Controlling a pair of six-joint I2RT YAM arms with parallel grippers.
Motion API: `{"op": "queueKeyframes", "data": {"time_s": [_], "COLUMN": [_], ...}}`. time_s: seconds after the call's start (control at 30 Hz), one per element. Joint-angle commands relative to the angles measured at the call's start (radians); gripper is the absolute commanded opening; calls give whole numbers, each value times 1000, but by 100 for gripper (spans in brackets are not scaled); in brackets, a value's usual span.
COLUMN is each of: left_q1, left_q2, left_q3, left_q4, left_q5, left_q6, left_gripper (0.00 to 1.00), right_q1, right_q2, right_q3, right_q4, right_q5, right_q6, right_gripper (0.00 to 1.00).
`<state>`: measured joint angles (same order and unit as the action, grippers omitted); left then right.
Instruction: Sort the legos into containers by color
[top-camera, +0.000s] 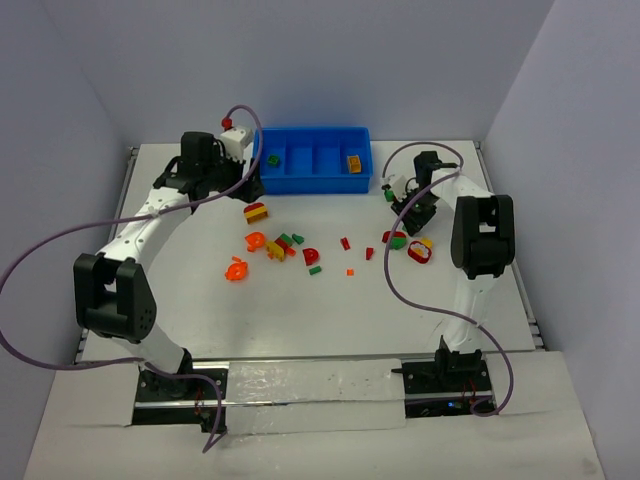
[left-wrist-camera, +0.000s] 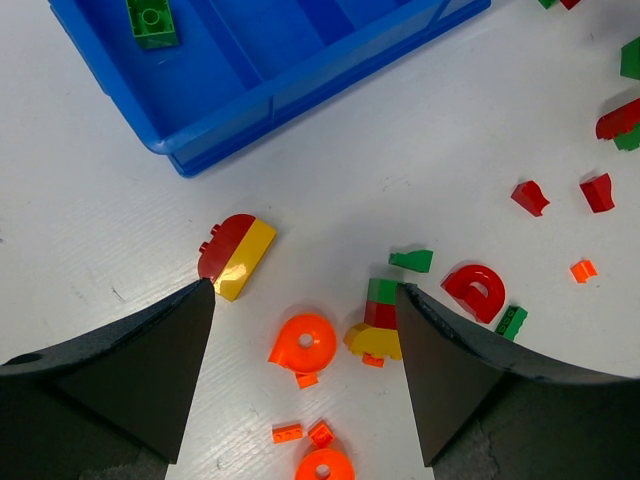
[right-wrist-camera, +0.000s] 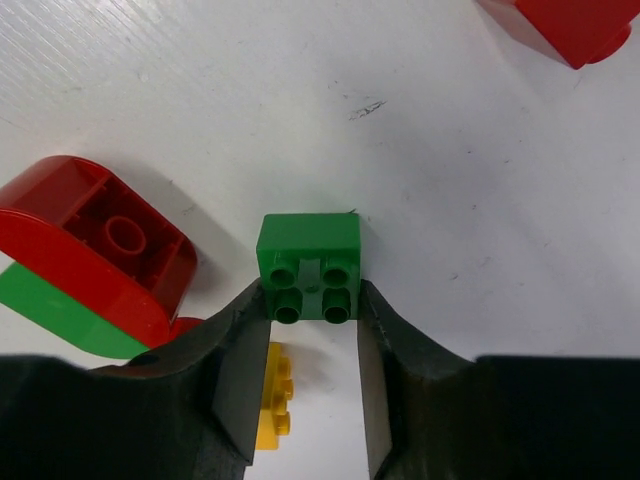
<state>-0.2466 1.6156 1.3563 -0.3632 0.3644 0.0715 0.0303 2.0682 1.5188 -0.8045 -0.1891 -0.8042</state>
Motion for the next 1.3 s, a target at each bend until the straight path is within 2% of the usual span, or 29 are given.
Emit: {"op": "queueKeyframes", "data": {"time_s": [0.0,0.13,0.3,0.4,0.53,0.7,0.9,1.07,1.27], "left_q1": [6,18,84,124,150,188,212,221,223], "left_q2": [-2,-10,-18,-34,-42,-60,-76,-86,-79], "left_q3": [35,23,11,-3,-5,-23,-48,-73,-73], "left_q4": [23,30,50,82,93,132,158,181,192], "left_q5": [16,26,82,107,117,131,131,135,137], "left_q6": [6,-6,-62,-131,-151,-203,-225,-249,-264], "left_gripper": [82,82,80,80,80,80,80,79,80], "right_q1": [6,5,30,107,237,393,507,535,546], "right_q2": [-50,-113,-152,-117,-49,93,179,332,428], "right_q3": [18,75,280,419,554,644,552,653,713], "right_q4": [7,-9,24,96,219,492,894,998,1072], "right_q5": [2,-61,-236,-268,-223,-145,3,67,98], "right_q6": [-5,29,208,330,431,635,775,868,897], "right_gripper": [24,15,0,0,0,0,0,0,0]}}
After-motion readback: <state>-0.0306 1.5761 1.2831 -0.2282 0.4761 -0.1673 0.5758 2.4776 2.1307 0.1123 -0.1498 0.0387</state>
